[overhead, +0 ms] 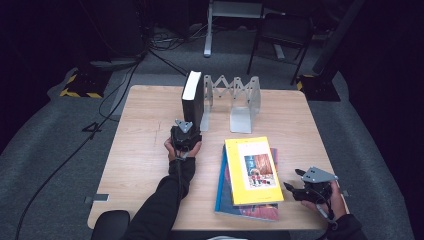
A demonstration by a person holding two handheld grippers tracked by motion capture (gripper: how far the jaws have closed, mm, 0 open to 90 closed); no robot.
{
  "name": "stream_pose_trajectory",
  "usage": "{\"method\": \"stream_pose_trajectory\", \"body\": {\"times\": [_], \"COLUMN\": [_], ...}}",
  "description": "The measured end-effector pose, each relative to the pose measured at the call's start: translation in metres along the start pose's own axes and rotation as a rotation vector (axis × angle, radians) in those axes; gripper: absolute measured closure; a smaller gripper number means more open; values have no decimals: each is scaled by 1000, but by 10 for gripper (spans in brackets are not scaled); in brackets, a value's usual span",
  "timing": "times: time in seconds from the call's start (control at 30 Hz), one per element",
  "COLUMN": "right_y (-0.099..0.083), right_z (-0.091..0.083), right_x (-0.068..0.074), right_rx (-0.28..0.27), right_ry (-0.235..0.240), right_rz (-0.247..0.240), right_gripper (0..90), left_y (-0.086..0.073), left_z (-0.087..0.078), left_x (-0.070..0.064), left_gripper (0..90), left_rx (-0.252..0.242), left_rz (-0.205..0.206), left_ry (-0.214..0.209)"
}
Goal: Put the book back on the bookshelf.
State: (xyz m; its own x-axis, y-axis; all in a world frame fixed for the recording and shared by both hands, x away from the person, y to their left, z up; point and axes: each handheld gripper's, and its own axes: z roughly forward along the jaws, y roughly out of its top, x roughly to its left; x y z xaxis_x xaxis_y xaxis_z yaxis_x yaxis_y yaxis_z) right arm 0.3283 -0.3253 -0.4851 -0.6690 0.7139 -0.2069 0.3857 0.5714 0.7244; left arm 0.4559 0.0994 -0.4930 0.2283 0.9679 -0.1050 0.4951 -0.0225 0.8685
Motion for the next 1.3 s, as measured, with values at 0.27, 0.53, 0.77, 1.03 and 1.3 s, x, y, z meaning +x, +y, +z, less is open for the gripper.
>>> {"method": "stream_pose_trajectory", "body": {"times": [0.27,0.53,0.77,1.03,1.3], "right_y": [1,0,-1,-1,0], "right_z": [1,2,2,2,2], "right_x": [2,2,1,2,2], "right_rx": [8,9,9,10,9], "right_ry": [1,5,6,7,7], "right_rz": [-8,-5,-3,-5,-4], "right_gripper": [334,335,335,335,335], "left_y": [-3,6,13,11,9], "left_z": [-4,11,19,19,16], "left_x": [-2,-10,-10,-9,-7], "left_gripper": [526,535,536,533,534], "left_rx": [-1,8,6,0,4], "left_rz": [45,-1,-64,-50,-46], "left_ry": [22,75,101,93,73]}}
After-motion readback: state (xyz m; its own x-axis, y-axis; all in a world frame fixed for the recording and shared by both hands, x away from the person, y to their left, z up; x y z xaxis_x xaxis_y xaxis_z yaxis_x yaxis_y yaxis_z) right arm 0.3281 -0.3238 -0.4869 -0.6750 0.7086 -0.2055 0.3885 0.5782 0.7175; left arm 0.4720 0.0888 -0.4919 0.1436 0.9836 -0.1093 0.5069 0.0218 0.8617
